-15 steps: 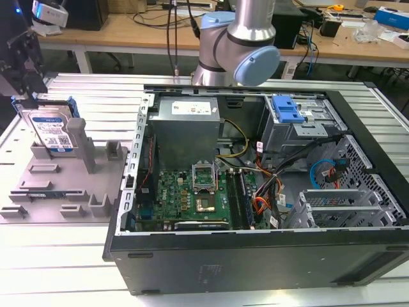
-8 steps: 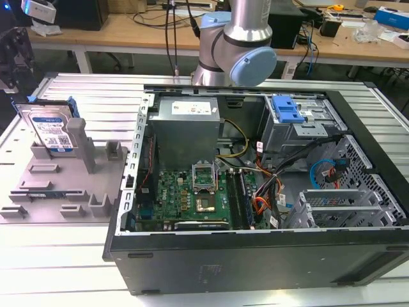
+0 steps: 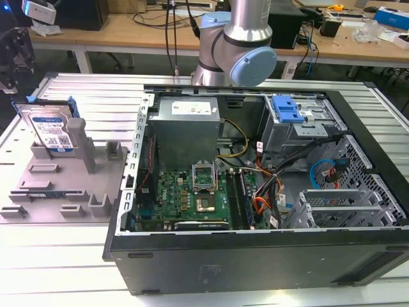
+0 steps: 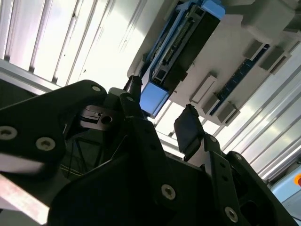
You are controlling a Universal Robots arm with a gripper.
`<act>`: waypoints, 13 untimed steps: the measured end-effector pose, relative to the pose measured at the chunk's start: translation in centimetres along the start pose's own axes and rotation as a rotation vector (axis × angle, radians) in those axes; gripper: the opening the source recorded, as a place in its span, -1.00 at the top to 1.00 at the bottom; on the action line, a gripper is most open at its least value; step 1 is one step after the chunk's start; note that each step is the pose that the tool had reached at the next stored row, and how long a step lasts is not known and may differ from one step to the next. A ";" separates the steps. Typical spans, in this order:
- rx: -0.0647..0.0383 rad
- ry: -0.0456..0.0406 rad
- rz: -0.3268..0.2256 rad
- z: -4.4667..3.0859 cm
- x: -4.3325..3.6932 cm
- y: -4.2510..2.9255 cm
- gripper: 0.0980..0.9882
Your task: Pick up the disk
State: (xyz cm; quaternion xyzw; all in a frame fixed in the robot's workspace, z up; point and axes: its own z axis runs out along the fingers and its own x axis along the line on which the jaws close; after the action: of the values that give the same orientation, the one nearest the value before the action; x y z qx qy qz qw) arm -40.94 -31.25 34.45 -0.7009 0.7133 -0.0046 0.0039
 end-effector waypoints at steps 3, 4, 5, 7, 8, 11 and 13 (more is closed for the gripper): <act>0.000 0.0001 0.000 0.01 0.00 0.00 -0.03; 0.000 0.0001 0.000 0.02 0.00 0.00 -0.03; 0.000 0.0001 0.000 0.02 0.00 0.00 -0.03; 0.000 0.0000 0.000 0.07 -0.13 0.01 -0.03; 0.000 0.0001 0.000 0.09 -0.18 0.02 -0.03; 0.000 0.0001 0.000 0.57 -0.21 0.06 -0.03; 0.000 0.0001 0.000 1.00 -0.21 0.16 -0.03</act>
State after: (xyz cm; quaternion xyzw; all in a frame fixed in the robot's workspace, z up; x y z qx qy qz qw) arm -41.08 -31.03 33.45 -0.7008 0.7134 -0.0046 0.0039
